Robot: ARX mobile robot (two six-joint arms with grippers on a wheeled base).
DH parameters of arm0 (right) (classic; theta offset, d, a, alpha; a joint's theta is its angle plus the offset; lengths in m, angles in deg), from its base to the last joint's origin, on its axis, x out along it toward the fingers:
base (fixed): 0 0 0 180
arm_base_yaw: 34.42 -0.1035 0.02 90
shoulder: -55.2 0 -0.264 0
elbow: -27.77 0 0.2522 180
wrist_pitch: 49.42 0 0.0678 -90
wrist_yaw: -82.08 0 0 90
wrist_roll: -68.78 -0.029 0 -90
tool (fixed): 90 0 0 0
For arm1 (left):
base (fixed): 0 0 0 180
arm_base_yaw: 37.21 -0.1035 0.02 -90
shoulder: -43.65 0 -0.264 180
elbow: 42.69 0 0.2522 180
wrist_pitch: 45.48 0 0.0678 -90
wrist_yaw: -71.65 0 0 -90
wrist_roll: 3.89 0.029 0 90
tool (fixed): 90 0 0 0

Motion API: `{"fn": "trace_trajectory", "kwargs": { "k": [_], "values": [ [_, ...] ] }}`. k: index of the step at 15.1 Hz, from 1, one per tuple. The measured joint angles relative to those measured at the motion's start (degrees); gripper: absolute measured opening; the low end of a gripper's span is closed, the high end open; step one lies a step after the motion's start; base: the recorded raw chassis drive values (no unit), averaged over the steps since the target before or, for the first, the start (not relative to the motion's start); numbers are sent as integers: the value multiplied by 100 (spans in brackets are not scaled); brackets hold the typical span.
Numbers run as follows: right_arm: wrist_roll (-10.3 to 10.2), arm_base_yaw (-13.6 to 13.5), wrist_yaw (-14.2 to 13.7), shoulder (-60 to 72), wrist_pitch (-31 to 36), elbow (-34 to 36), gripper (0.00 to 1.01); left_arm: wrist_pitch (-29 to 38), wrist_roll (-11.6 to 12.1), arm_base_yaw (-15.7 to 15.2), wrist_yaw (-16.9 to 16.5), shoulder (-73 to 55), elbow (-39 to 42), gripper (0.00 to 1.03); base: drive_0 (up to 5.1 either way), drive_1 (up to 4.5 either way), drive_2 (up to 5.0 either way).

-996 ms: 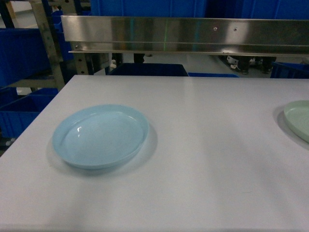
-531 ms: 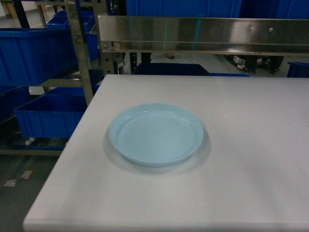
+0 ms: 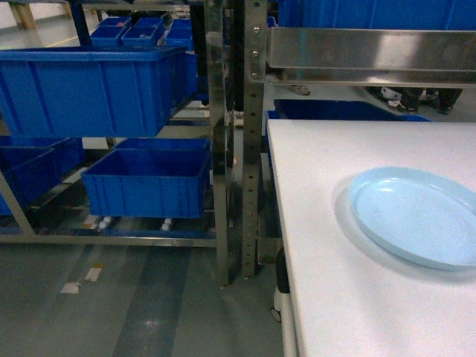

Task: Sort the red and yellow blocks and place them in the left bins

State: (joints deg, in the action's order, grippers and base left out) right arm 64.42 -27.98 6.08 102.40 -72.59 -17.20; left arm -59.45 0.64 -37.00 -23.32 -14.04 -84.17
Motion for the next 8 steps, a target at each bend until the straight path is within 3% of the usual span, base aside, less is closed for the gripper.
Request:
{"fn": "trace_trajectory", "kwargs": {
  "k": [8],
  "values": [
    [11, 0, 2, -4, 2, 0, 28, -4, -2, 0, 0, 0, 0, 27, 0, 0, 0]
  ]
}}
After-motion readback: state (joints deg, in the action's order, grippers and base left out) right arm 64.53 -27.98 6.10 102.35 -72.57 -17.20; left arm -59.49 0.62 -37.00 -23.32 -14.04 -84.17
